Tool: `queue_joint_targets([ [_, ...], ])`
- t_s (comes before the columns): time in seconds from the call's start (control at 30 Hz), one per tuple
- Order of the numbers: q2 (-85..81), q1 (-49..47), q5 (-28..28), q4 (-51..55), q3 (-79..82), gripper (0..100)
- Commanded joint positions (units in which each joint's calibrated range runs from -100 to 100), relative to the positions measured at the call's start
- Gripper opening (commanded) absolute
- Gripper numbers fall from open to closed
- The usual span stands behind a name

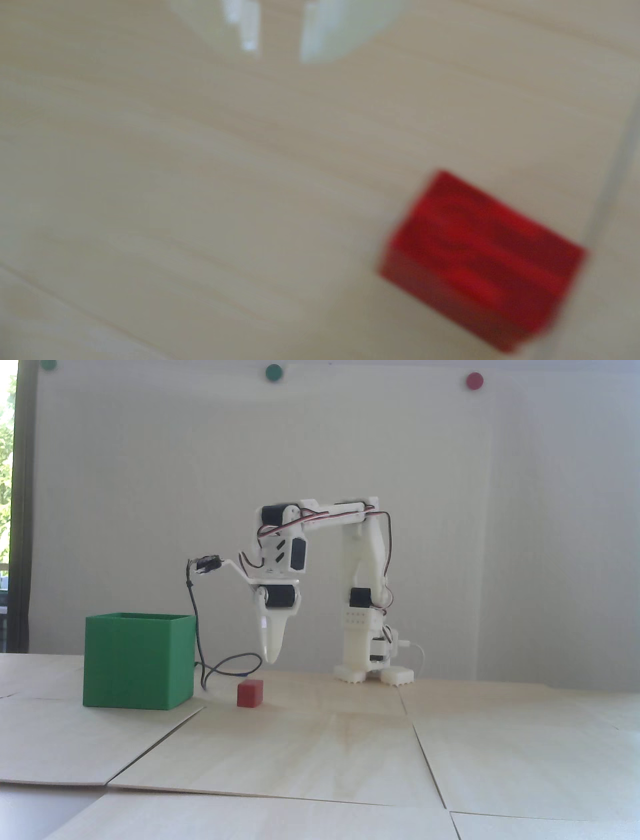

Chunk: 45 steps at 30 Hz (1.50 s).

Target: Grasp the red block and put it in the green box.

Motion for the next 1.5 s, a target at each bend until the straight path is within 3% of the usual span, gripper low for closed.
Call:
queue_joint_targets([
  [0.0,-0.4,-0.4,-1.7,-4.2,-4.1,3],
  [0.13,-0.7,-1.5,-0.4,-4.5,-4.1,3],
  [0.37,-1.2,-2.8,13.2,-4.0,-3.5,3],
  [0.63,-1.2,-2.8,18.2,-4.1,-3.4,3],
  [0.97,-0.6,-4.5,18.0,-2.2,-5.1,3],
  [1.47,5.3,-7.9,12.9,0.0,-14.5,3],
])
